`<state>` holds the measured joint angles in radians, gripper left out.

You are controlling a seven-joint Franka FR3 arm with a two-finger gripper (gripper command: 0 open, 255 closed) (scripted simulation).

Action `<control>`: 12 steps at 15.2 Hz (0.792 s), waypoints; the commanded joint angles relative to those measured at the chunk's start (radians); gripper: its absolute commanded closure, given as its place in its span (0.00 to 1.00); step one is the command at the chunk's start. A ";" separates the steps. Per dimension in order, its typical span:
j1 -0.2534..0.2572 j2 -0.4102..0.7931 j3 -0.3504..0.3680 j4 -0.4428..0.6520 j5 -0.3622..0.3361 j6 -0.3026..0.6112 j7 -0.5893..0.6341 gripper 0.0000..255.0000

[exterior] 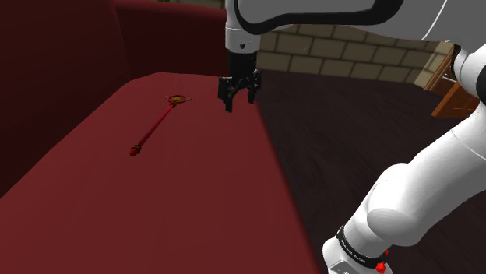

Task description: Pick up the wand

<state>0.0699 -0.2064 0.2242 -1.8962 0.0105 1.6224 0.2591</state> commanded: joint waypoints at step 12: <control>0.120 0.541 0.095 0.739 -0.106 -0.183 0.237 0.00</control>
<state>0.1727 0.2775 0.3150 -1.2391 -0.0803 1.4628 0.4787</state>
